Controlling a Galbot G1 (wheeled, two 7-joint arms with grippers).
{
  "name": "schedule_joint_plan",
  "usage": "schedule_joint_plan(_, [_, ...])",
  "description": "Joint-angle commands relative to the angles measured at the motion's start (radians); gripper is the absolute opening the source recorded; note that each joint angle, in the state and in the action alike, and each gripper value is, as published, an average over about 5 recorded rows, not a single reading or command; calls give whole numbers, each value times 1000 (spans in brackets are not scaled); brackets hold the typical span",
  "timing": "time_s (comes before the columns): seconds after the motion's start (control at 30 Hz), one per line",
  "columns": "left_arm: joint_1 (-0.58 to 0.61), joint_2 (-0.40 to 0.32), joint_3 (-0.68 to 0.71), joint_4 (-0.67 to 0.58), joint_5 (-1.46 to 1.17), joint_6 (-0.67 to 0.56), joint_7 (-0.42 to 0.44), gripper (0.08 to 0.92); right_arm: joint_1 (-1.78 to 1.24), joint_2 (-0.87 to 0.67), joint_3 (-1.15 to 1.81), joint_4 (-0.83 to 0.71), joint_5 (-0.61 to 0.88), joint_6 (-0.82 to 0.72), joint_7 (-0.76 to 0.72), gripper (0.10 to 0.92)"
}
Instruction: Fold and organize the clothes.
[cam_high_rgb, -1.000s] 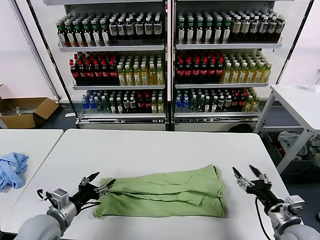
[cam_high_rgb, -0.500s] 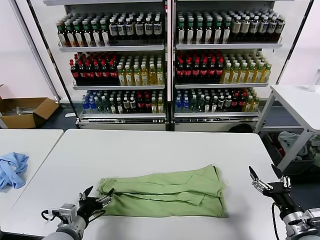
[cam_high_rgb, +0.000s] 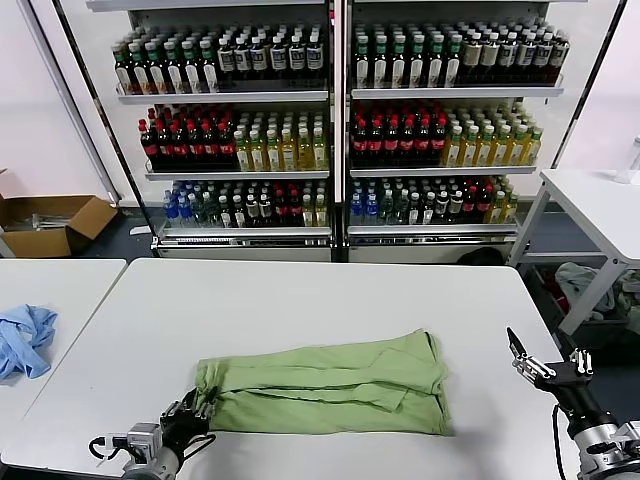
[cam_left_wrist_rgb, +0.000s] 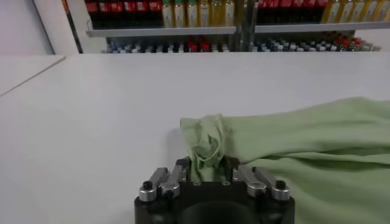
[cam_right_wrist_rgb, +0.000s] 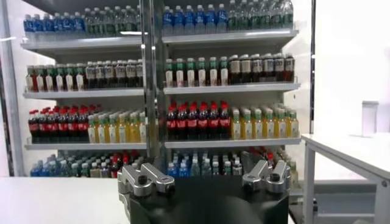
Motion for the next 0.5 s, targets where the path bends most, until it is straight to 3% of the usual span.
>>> schedule_joint_plan(0.03, [7,-8,0,7,15,-7,-5,256,-2,0,6,-2,3,11,-1,823])
schedule_joint_plan(0.2, [-7,19,-69,8,69,-62,59,121,4,-2,5,-3,4,9,0,823])
schedule_joint_plan(0.5, [-103,171,-402,163,133,-158,266,97,17,-7,-10,7,7,2,2,823])
